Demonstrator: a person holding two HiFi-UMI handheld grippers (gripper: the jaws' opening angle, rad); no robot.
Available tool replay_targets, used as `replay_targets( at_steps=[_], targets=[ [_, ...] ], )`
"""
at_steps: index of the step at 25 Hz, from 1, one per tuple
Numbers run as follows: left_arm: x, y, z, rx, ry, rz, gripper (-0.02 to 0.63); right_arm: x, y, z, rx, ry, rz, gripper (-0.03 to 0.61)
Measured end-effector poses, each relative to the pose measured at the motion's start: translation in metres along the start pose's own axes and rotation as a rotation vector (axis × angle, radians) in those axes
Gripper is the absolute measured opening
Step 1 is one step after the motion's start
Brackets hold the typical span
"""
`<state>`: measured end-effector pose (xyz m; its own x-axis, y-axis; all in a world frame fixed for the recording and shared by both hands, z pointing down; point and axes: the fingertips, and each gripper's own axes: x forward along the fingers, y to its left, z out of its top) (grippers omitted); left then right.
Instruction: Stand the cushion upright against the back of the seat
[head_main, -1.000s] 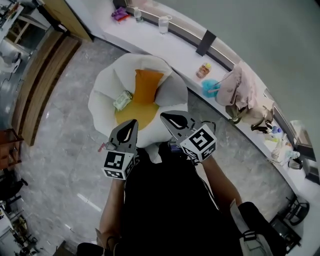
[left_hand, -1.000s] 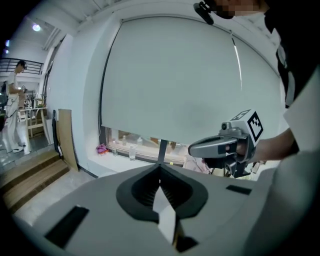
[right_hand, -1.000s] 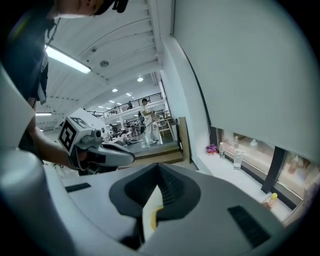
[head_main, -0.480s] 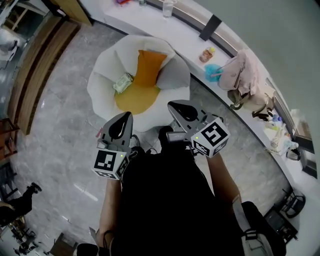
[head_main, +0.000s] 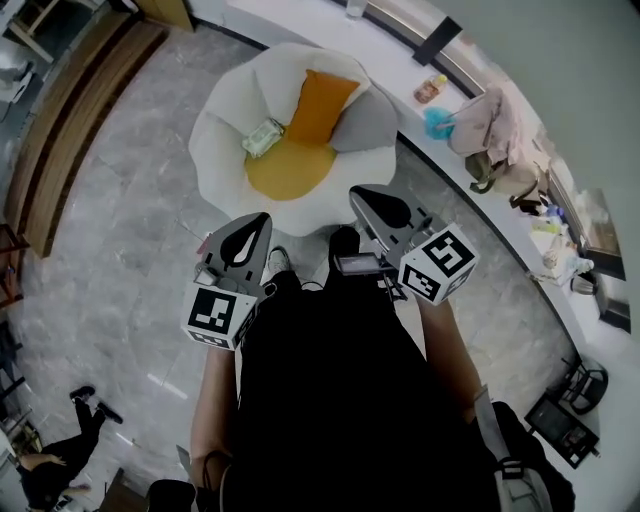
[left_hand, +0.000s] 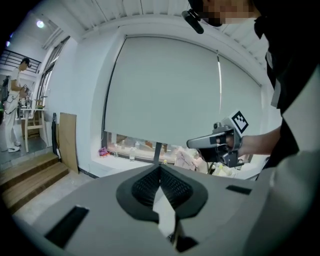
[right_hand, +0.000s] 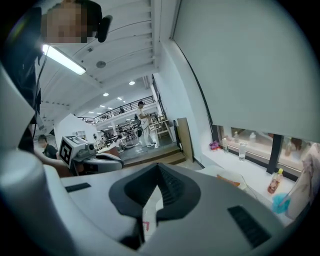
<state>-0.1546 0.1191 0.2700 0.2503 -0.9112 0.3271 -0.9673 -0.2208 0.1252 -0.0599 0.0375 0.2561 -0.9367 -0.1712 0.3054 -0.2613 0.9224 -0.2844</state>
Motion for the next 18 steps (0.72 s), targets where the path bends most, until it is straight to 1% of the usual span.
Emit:
replay_targets(
  at_steps=[4,7,11,14,16,18],
  targets=[
    [-0.04,0.004,-0.018,-0.034,-0.015,-0.068,0.014,-0.002,0.037,-0.009,-0.005,0.003,-0.069,0.015],
    [-0.056,0.002,-0.031,-0.048,-0.007,-0.143,0.014,-0.011,0.059,-0.024,0.022,0.002,-0.136,0.015],
    [-0.066,-0.007,-0.045,-0.044,0.017,-0.246,0.014,-0.031,0.083,-0.047,0.073,0.012,-0.211,0.015],
    [-0.07,-0.018,-0.049,-0.021,0.033,-0.313,0.014,-0.048,0.098,-0.059,0.084,0.014,-0.249,0.015],
    [-0.069,-0.031,-0.047,-0.013,0.026,-0.35,0.014,-0.06,0.101,-0.064,0.089,0.006,-0.269,0.015],
    [-0.069,-0.043,-0.044,-0.021,0.012,-0.37,0.014,-0.07,0.101,-0.067,0.093,-0.006,-0.279,0.015]
  ],
)
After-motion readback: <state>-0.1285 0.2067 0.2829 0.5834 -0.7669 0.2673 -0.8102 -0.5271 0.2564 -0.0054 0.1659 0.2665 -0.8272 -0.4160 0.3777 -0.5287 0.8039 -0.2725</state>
